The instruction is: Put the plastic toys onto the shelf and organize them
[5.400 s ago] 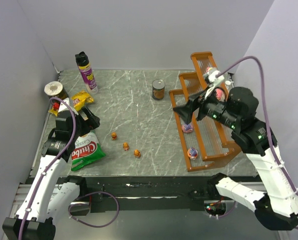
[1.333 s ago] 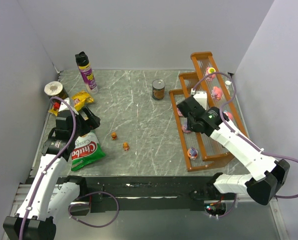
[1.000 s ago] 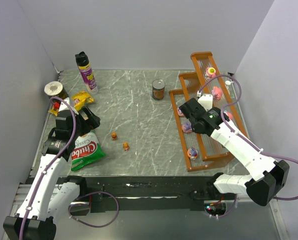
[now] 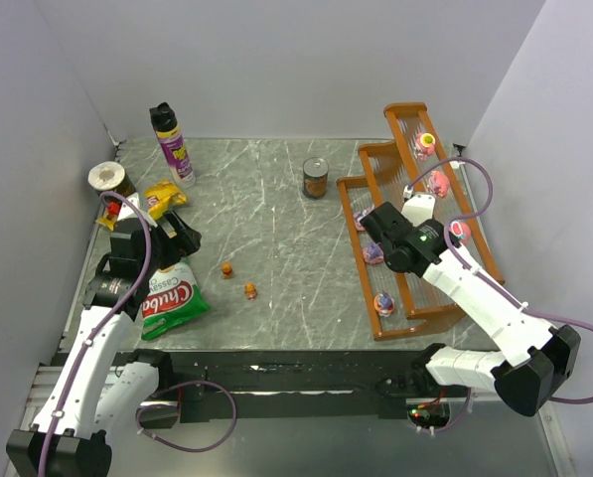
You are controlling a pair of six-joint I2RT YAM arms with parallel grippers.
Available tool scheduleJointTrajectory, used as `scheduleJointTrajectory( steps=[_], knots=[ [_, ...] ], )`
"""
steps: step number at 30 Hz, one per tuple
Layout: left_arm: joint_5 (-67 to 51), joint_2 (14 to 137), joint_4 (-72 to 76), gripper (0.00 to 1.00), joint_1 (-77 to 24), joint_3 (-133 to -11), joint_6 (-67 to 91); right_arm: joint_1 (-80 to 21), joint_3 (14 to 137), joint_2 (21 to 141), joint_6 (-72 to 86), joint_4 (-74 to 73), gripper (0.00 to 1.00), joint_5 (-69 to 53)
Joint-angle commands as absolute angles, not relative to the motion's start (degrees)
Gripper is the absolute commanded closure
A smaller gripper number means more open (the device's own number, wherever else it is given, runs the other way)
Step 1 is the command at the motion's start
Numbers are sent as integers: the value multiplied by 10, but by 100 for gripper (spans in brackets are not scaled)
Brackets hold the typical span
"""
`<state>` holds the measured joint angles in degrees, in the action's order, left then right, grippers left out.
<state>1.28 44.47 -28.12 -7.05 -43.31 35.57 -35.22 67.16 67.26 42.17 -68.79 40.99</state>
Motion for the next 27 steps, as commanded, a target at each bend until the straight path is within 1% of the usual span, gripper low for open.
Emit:
scheduleJointTrajectory(
  steps=[1,8,12,15,25,27],
  knots=[
    [4,440,-264,3,-68,-438,347,-351,666,659,455,-722,96,417],
    [4,438,-265,3,-68,-438,347,-366,682,665,462,-737,96,416],
    [4,439,-263,4,-68,-438,347,-374,687,674,472,-754,87,418],
    [4,439,-262,4,-68,-438,346,-381,687,683,489,-770,83,425],
    [-11,439,-261,4,-71,-439,343,-409,686,699,562,-823,82,440],
    [-9,439,-262,4,-73,-439,344,-411,684,700,568,-824,80,440]
  ],
)
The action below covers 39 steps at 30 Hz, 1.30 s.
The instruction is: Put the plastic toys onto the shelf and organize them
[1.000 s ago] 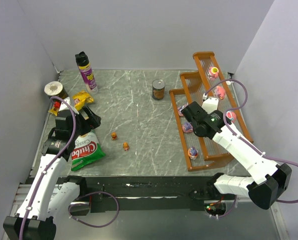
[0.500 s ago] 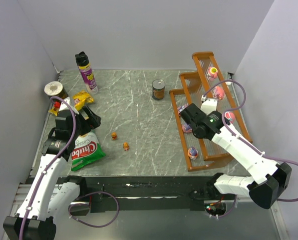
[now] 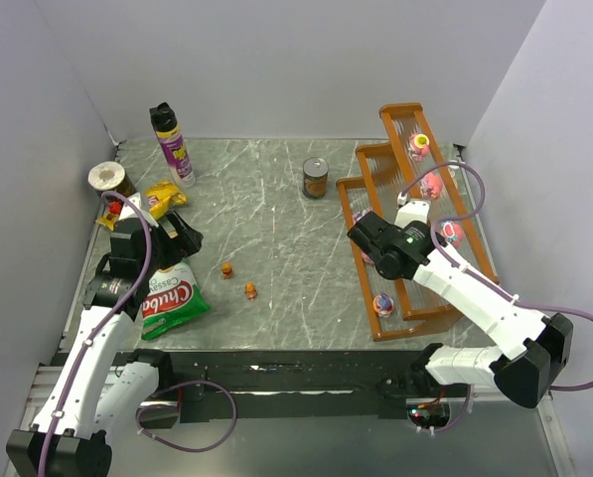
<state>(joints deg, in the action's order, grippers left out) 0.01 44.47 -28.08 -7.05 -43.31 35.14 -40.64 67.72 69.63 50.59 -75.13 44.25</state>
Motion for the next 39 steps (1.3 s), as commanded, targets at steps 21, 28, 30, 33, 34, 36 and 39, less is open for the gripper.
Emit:
scheduleJointTrajectory(
  steps=[21,28,30,33,34,36,39],
  knots=[
    [-2,438,-265,4,-83,-440,343,-451,643,710,735,-870,62,484],
    [-2,440,-265,4,-83,-440,342,-456,631,700,769,-877,57,496],
    [-2,440,-265,4,-83,-440,342,-456,632,700,769,-881,55,497],
    [-2,441,-265,4,-83,-440,342,-458,636,705,780,-895,53,502],
    [-2,441,-265,3,-83,-440,343,-458,637,707,781,-897,53,502],
    [-2,441,-265,4,-83,-440,343,-458,640,709,780,-898,52,503],
    [-2,442,-265,4,-83,-440,342,-463,644,713,777,-898,50,504]
  ],
)
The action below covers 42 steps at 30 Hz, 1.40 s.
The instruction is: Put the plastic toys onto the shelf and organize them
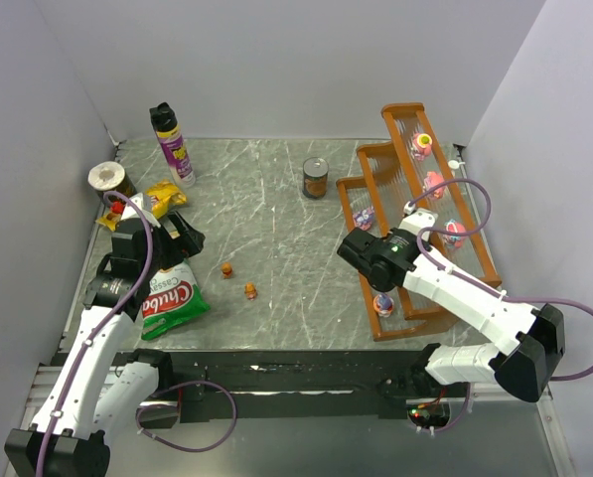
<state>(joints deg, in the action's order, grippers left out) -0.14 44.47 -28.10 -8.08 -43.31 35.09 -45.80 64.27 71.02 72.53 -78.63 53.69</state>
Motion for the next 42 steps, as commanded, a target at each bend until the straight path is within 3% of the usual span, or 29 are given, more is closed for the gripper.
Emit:
scheduleJointTrajectory(
  steps=[1,7,23,42],
  knots=[
    [-2,442,-265,4,-83,-440,343,-464,645,713,777,-898,49,504],
    [-2,442,-265,4,-83,-439,344,-468,652,707,775,-898,41,507],
    [-3,444,-267,4,-83,-440,343,-468,658,749,729,-900,41,503],
    [-2,446,-266,4,-83,-439,344,-472,654,709,693,-891,36,469]
  ],
)
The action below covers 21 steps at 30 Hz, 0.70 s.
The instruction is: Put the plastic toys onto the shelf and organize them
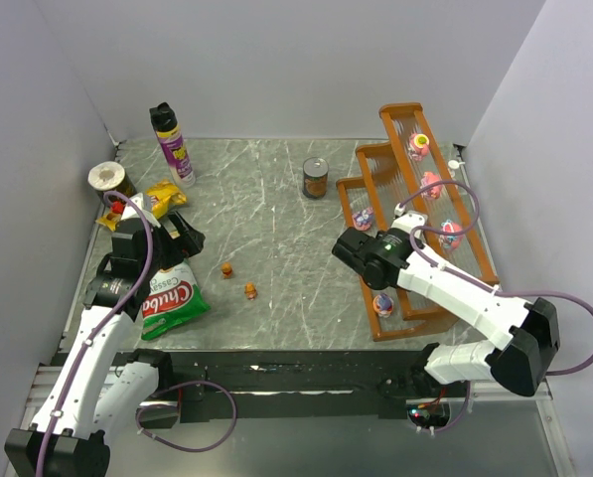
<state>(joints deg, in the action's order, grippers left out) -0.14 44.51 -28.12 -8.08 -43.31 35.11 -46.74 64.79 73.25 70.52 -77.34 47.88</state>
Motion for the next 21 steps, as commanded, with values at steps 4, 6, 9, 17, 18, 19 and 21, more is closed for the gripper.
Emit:
scheduleJointTrajectory(
  steps=[4,6,9,17,18,19,21],
  knots=[
    [-2,447,-266,4,-83,-439,344,-473,650,703,678,-880,33,460],
    [-3,446,-266,4,-82,-439,345,-475,649,701,664,-873,33,454],
    [-2,448,-265,4,-82,-439,345,-480,650,697,647,-863,32,445],
    [-3,454,-264,4,-82,-438,345,-515,686,679,569,-815,32,406],
    [-12,454,-261,4,-82,-438,344,-519,690,674,561,-809,32,403],
    [-22,453,-258,4,-82,-437,340,-521,700,673,542,-803,32,399],
    [-57,447,-237,4,-82,-430,338,-526,712,666,522,-782,32,391]
  ],
)
